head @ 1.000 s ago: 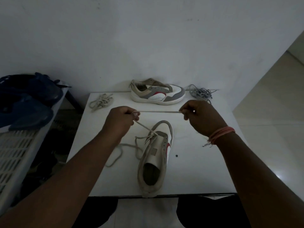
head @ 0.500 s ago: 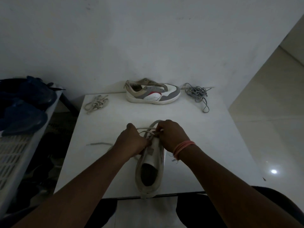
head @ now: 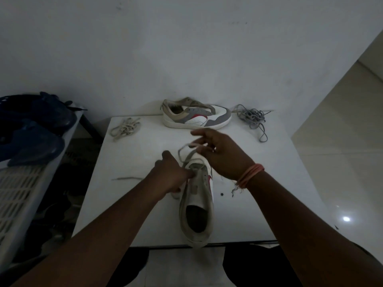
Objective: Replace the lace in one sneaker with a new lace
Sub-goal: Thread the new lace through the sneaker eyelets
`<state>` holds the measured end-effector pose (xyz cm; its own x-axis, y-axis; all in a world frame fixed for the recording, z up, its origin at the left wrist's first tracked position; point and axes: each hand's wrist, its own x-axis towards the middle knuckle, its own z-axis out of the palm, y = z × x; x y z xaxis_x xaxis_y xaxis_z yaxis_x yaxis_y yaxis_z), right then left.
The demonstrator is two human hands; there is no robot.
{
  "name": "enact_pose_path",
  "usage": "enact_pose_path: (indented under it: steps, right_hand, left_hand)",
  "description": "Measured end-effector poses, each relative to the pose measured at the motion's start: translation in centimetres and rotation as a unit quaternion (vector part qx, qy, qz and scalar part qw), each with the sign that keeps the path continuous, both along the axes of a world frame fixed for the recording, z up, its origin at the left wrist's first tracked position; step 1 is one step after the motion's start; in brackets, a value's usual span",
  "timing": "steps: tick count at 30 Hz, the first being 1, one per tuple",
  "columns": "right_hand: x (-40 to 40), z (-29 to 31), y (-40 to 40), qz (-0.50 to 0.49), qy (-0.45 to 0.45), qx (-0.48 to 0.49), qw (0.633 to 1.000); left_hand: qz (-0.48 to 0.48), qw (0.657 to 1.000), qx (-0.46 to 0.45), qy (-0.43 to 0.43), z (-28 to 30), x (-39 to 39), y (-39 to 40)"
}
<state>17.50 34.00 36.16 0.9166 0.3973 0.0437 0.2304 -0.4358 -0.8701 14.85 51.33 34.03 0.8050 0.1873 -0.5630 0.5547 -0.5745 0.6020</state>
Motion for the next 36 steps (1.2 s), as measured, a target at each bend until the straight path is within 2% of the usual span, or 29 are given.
enact_pose_path:
  steps: [1, 3, 5, 6, 8, 11, 15, 18, 20, 22, 24, 26, 27, 29, 32, 36]
  right_hand:
    - [0.0, 0.6, 0.0, -0.008, -0.011, 0.043, 0.999]
    - [0.1, 1.3, -0.1, -0.022, -0.024, 0.081, 0.996]
    - [-0.1, 1.3, -0.2, -0.015, -0.026, 0.063, 0.998]
    - [-0.2, 1.1, -0.2, -0.012, -0.021, 0.058, 0.998]
    - [-0.4, 0.9, -0.4, -0.014, -0.009, 0.056, 0.998]
    - [0.0, 0.8, -1.4, -0.024, -0.015, 0.018, 0.999]
    - [0.6, -0.8, -3.0, -0.085, 0.005, -0.039, 0.996]
    - [0.8, -1.4, -3.7, -0.121, 0.033, -0.084, 0.989]
    - [0.8, -1.4, -3.6, -0.111, 0.060, -0.088, 0.988]
    - [0.5, -1.0, -3.0, -0.065, 0.074, -0.086, 0.991]
    - [0.0, -0.7, -2.0, -0.022, 0.094, -0.039, 0.995]
    - [-0.4, -0.4, -1.2, -0.028, 0.139, 0.018, 0.990]
    - [-0.5, -0.4, -1.0, -0.040, 0.160, 0.036, 0.986]
    - [-0.5, -0.6, -1.1, -0.059, 0.166, 0.027, 0.984]
    - [-0.5, -1.2, -1.8, -0.084, 0.128, -0.073, 0.986]
    - [-1.3, -2.4, -1.6, -0.095, 0.143, -0.144, 0.975]
  left_hand:
    - [-0.021, 0.999, 0.041, -0.026, 0.8, 0.2, 0.1]
    - [-0.097, 0.977, 0.098, -0.162, 2.8, 0.4, 0.4]
    - [-0.185, 0.938, 0.065, -0.286, 4.4, 0.5, 0.6]
    - [-0.215, 0.927, 0.038, -0.305, 5.0, 0.5, 0.8]
    - [-0.233, 0.918, 0.054, -0.315, 5.0, 0.8, 1.3]
    - [-0.169, 0.905, 0.132, -0.367, 4.5, 1.6, 2.7]
    - [-0.067, 0.912, 0.170, -0.366, 4.0, 2.4, 5.5]
    - [-0.028, 0.916, 0.207, -0.342, 3.4, 2.7, 6.9]
    - [-0.055, 0.916, 0.226, -0.328, 2.9, 2.6, 6.4]
    - [-0.125, 0.899, 0.243, -0.342, 2.6, 2.3, 4.6]
    - [-0.221, 0.898, 0.162, -0.344, 2.3, 1.5, 2.2]
    - [-0.273, 0.921, 0.033, -0.274, 2.2, 0.5, 0.1]
    - [-0.278, 0.928, -0.003, -0.250, 2.0, 0.3, -0.4]
    - [-0.271, 0.928, 0.014, -0.254, 1.7, 0.3, -0.5]
    - [-0.224, 0.930, 0.069, -0.282, 1.1, 0.5, 0.0]
    - [-0.152, 0.952, 0.079, -0.252, -1.1, 0.0, -0.4]
